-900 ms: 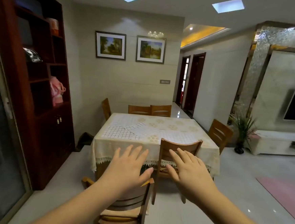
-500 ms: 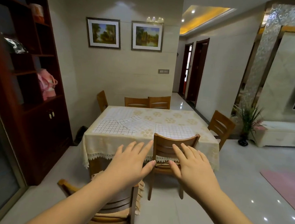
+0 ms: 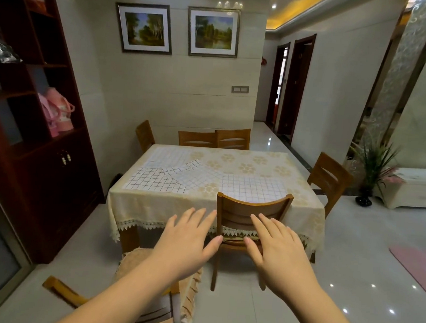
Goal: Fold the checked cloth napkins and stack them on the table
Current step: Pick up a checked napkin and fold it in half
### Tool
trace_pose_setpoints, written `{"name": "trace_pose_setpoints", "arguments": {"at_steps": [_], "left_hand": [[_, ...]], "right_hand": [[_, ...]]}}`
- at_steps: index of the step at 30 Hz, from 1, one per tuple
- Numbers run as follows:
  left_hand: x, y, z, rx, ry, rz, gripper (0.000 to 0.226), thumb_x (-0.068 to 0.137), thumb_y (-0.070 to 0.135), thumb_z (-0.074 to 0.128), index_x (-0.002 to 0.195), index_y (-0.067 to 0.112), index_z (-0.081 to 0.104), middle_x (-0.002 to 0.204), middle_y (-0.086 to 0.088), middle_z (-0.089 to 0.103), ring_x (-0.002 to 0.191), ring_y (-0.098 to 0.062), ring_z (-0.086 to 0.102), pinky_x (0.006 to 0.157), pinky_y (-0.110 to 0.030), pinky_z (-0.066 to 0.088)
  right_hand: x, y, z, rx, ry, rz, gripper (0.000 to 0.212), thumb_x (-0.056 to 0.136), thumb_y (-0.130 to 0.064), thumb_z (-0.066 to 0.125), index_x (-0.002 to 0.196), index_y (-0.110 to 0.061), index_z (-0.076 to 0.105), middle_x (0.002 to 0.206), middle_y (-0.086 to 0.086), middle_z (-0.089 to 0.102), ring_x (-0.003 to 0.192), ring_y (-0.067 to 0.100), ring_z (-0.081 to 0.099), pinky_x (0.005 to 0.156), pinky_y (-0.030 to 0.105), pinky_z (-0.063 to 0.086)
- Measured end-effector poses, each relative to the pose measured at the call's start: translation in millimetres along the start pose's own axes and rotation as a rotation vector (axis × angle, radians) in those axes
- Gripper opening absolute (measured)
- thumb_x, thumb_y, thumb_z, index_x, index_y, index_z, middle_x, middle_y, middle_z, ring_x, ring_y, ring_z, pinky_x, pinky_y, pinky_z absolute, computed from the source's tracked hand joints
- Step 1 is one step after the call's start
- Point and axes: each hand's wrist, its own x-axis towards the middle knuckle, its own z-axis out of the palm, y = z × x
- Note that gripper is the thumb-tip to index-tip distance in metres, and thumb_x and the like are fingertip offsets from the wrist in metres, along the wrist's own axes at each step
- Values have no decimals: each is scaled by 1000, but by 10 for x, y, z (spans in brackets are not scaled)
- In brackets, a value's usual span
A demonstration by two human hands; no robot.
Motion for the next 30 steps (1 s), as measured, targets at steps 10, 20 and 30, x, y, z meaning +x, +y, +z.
{"name": "trace_pose_setpoints", "arguments": {"at_steps": [10,20,30], "left_hand": [[1220,-418,288,-80,24,54,65,99,58,21,155,28,11,160,6,17,147,-13,11,119,-42,17],[2250,-615,550,-103,-9,99,68,96,62,18,155,29,9,161,6,18,148,-15,12,119,-44,19],[3486,-558,935,-111,-40,26,81,83,70,2,155,32,13,161,8,17,148,-14,13,119,-43,19]], "right_hand": [[1131,163,344,-40,43,68,87,78,-63,-10,154,-31,19,161,-9,23,147,12,19,119,34,15],[2060,458,555,-90,27,100,84,82,-63,-9,155,-29,15,162,-4,20,149,15,16,119,33,13],[3040,1258,1023,-27,-39,68,90,77,-64,-11,155,-28,17,162,-3,19,149,17,17,120,35,13]]}}
